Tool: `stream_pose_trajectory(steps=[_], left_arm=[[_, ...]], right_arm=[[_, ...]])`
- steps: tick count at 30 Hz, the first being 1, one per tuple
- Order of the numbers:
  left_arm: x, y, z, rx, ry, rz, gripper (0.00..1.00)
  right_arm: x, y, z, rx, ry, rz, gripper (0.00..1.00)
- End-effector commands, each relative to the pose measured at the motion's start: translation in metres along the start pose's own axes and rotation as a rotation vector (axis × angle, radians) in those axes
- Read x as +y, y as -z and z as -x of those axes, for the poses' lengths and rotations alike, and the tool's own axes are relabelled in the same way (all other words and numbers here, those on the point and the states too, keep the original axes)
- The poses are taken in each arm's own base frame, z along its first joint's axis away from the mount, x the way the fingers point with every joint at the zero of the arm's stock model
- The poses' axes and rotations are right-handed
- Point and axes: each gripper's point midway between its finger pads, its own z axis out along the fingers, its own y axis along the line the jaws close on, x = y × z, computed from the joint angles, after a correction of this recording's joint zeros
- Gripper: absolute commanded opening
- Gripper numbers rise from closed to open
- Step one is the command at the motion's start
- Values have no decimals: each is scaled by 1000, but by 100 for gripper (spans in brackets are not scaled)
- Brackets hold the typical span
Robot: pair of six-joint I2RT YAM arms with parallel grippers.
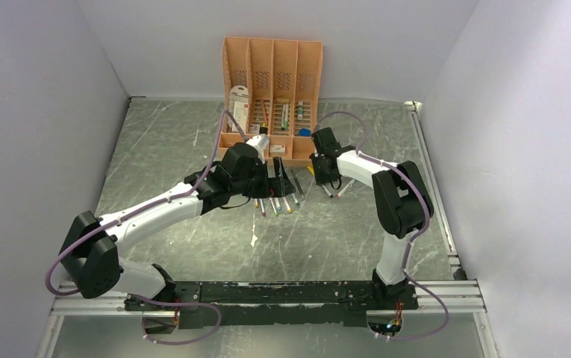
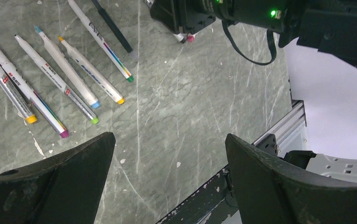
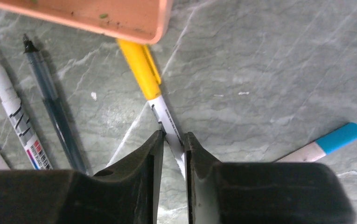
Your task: Open the pen caps
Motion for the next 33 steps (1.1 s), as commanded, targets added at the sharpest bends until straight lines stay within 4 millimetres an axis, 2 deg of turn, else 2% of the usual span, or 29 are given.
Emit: stream_pose_trajectory(steps=[1,5,7,17,26,27,33], left_arm=[[-8,10,10,-47,-17,-22,100],[-8,12,11,-57,-22,-21,100],[-7,14,11,-63,-20,-18,100],[-2,16,14,-97,-36,-13,100],[-16,4,26,-113,-47,-66,100],[-18,4,28,-120,-46,-78,99],[-29,-1,42,-144,-33,-143,100]], right_arm=[[0,1,-40,107,18,-19,17],[8,6,-46,111,19,16,4],[13,11,-44,99,8,50,0],[44,60,-13,-33,-55,257,0],[71,118,7,-173,-99,470,0],[73,119,-1,-168,-102,486,0],[84,155,4,-247,-86,594,0]])
